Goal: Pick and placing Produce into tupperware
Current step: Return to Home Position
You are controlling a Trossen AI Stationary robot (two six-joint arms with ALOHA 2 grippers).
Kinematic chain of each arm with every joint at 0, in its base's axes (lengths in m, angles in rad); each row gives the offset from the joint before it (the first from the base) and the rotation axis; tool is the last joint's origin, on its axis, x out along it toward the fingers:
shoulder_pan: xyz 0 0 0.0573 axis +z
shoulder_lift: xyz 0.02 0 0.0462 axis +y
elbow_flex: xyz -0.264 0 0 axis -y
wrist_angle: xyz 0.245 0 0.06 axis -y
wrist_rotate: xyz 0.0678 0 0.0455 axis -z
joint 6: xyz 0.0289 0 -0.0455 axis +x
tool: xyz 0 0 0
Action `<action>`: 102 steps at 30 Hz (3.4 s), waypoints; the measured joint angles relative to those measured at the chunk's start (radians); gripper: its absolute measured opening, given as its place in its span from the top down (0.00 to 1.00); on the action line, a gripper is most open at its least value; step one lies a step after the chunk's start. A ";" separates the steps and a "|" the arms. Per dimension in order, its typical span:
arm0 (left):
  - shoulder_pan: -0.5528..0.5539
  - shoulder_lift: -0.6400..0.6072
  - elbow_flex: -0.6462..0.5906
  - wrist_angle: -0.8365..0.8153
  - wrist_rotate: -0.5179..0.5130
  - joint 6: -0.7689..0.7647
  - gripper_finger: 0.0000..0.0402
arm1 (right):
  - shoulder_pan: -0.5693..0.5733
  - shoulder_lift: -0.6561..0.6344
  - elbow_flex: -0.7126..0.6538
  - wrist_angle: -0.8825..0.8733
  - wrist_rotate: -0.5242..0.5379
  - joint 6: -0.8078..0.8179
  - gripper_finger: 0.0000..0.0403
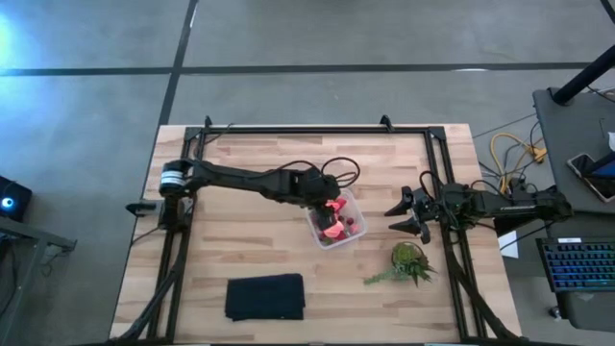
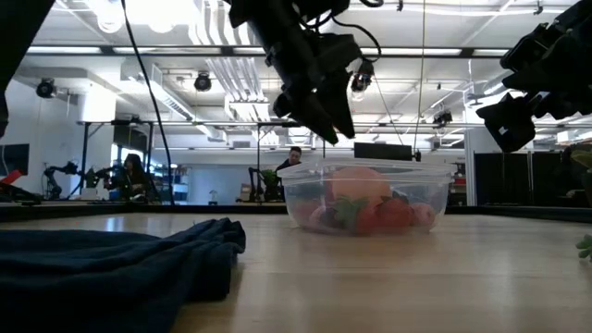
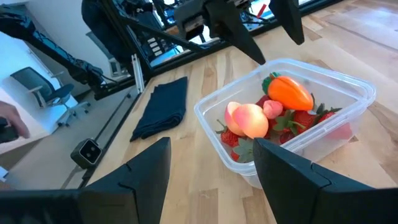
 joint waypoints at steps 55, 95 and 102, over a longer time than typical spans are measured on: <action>-0.215 -1.416 -1.090 0.493 0.101 -0.106 0.40 | 0.000 0.000 0.000 0.000 0.000 0.000 0.46; -0.214 -1.819 -1.551 0.578 -0.194 -0.122 0.40 | 0.000 0.009 0.000 0.001 0.000 0.000 0.46; -0.214 -1.746 -1.554 0.589 -0.193 -0.124 0.40 | 0.000 0.013 0.000 0.001 0.000 0.000 0.46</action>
